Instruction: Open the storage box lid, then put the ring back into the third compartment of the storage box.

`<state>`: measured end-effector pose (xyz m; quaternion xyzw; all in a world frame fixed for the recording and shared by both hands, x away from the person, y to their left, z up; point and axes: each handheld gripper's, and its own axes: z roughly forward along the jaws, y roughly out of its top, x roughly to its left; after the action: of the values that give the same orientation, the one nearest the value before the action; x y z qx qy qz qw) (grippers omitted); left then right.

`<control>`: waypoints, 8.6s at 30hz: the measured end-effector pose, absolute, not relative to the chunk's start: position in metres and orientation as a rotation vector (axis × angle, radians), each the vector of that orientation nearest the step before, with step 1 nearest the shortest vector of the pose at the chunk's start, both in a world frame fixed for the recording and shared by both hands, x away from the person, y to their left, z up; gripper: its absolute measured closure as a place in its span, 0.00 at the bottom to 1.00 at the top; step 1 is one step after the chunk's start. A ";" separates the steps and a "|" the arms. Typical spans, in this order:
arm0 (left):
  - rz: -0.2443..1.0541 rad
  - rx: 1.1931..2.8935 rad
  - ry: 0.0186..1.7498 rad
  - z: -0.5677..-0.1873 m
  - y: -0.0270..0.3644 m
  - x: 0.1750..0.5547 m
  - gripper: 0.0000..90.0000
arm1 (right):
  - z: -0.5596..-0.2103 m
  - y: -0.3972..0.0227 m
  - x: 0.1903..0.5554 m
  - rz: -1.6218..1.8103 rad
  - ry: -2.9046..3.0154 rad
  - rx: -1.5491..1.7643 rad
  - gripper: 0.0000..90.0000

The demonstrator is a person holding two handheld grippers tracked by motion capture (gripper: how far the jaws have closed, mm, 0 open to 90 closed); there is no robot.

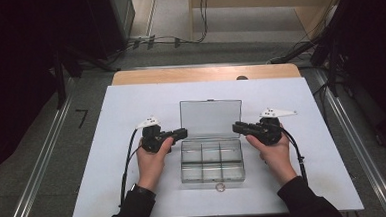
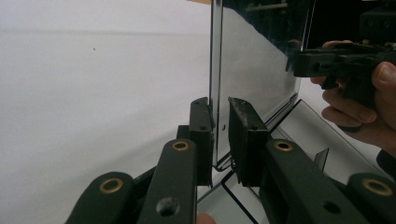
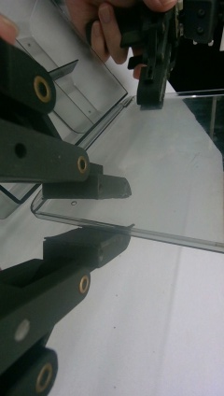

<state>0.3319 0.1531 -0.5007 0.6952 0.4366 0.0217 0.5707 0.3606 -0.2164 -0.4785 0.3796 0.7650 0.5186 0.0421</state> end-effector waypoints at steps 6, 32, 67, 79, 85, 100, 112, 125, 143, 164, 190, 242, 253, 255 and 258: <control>0.038 1.617 1.049 -0.501 0.153 0.338 0.88 | -0.481 -0.215 0.368 1.607 2.316 1.192 0.80; 0.036 1.662 1.120 -0.508 0.149 0.341 0.67 | -0.497 -0.211 0.375 1.539 2.342 1.298 0.62; 0.106 1.676 1.082 -0.502 0.146 0.330 0.23 | -0.499 -0.212 0.372 1.537 2.403 1.289 0.36; 0.187 1.695 0.994 -0.494 0.149 0.308 0.08 | -0.489 -0.218 0.353 1.541 2.387 1.126 0.24; 0.210 1.703 0.951 -0.490 0.152 0.295 0.02 | -0.488 -0.221 0.343 1.543 2.422 1.068 0.17; 0.239 1.698 0.912 -0.491 0.163 0.266 0.02 | -0.488 -0.230 0.316 1.545 2.401 0.996 0.07; 0.246 1.698 0.909 -0.499 0.178 0.244 0.00 | -0.483 -0.236 0.294 1.549 2.380 0.919 0.00; 0.312 1.687 0.950 -0.499 0.196 0.229 0.00 | -0.475 -0.232 0.278 1.540 2.383 0.871 0.00; 0.334 1.679 0.968 -0.502 0.218 0.213 0.00 | -0.467 -0.220 0.264 1.492 2.489 0.798 0.03; 0.364 1.679 0.970 -0.503 0.232 0.208 0.00 | -0.463 -0.193 0.242 1.440 2.538 0.683 0.42; 0.356 1.669 0.977 -0.505 0.237 0.209 0.00 | -0.487 -0.164 0.225 1.300 2.742 0.460 0.79; 0.349 1.684 0.965 -0.506 0.235 0.210 0.00 | -0.497 -0.162 0.226 1.214 2.774 0.518 0.97; 0.345 1.685 0.963 -0.506 0.235 0.210 0.00 | -0.483 -0.167 0.226 1.280 2.757 0.511 0.97; 0.345 1.685 0.963 -0.506 0.235 0.210 0.00 | -0.482 -0.168 0.226 1.287 2.752 0.516 0.97; 0.345 1.685 0.963 -0.506 0.235 0.210 0.00 | -0.479 -0.169 0.227 1.304 2.749 0.524 0.97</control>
<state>0.2099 0.2347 -0.5059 0.7126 0.4071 0.1458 0.5524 0.2268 -0.1694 -0.4791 0.1697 0.8900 0.4222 0.0271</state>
